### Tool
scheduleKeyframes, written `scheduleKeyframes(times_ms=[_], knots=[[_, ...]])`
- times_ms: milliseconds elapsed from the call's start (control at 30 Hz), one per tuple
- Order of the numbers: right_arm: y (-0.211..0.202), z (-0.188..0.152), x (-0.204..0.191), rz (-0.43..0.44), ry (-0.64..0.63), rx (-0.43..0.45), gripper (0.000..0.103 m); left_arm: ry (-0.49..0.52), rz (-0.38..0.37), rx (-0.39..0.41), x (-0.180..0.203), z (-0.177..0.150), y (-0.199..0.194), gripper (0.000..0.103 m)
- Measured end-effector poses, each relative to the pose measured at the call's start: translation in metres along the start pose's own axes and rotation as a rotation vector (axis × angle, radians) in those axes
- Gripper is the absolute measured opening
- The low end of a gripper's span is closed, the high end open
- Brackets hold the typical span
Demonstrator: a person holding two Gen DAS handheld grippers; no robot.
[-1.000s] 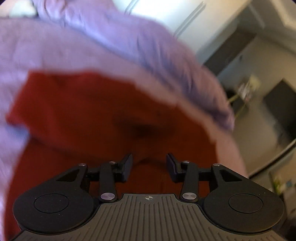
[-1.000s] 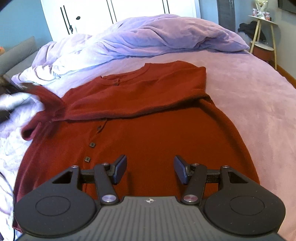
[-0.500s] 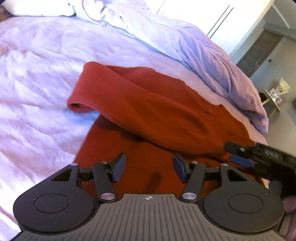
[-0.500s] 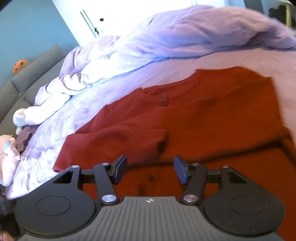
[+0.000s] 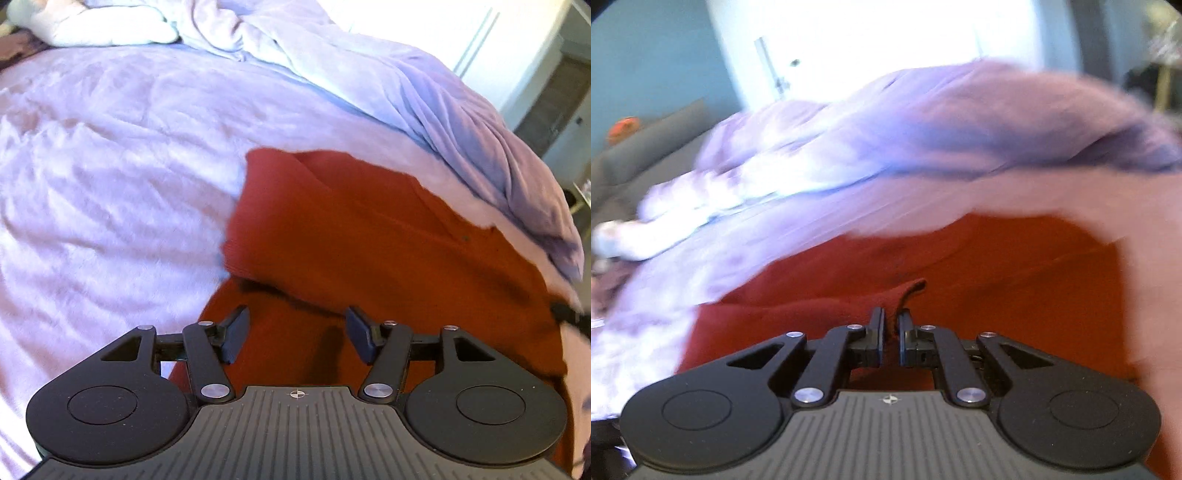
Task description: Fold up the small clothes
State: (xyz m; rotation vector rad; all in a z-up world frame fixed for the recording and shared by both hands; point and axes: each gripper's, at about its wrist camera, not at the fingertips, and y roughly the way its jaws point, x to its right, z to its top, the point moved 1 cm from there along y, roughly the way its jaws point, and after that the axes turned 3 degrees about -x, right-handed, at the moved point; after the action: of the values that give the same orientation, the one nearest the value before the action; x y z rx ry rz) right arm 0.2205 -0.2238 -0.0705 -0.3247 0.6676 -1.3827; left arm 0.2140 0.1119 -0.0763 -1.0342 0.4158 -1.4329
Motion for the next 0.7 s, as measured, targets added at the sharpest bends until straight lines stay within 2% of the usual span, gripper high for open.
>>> scheduleKeyframes(times_ms=[100, 200, 267, 333, 367, 433, 600, 700], knots=[[0.003, -0.002, 0.027, -0.088, 0.005, -0.026, 0.001, -0.006, 0.024, -0.014, 0.007, 0.006, 0.012, 0.063], [0.013, -0.007, 0.059, -0.155, 0.054, -0.083, 0.0, 0.001, 0.022, -0.019, 0.014, 0.008, 0.017, 0.064], [0.018, -0.012, 0.079, -0.128, 0.109, -0.128, 0.002, 0.014, 0.026, -0.017, 0.014, 0.006, 0.016, 0.065], [0.017, -0.016, 0.09, -0.073, 0.179, -0.14, 0.01, 0.025, 0.025, -0.016, 0.015, 0.004, 0.017, 0.066], [0.018, -0.019, 0.095, -0.009, 0.229, -0.149, 0.023, 0.032, 0.025, -0.015, 0.015, 0.003, 0.017, 0.067], [0.022, -0.023, 0.095, 0.06, 0.269, -0.157, 0.042, 0.045, 0.03, -0.015, 0.016, 0.001, 0.017, 0.068], [0.041, -0.027, 0.069, 0.108, 0.204, -0.198, 0.044, 0.07, 0.033, -0.025, 0.018, -0.001, 0.017, 0.073], [0.051, -0.026, 0.056, 0.116, 0.179, -0.215, 0.041, 0.079, 0.033, -0.025, 0.018, -0.001, 0.017, 0.073]])
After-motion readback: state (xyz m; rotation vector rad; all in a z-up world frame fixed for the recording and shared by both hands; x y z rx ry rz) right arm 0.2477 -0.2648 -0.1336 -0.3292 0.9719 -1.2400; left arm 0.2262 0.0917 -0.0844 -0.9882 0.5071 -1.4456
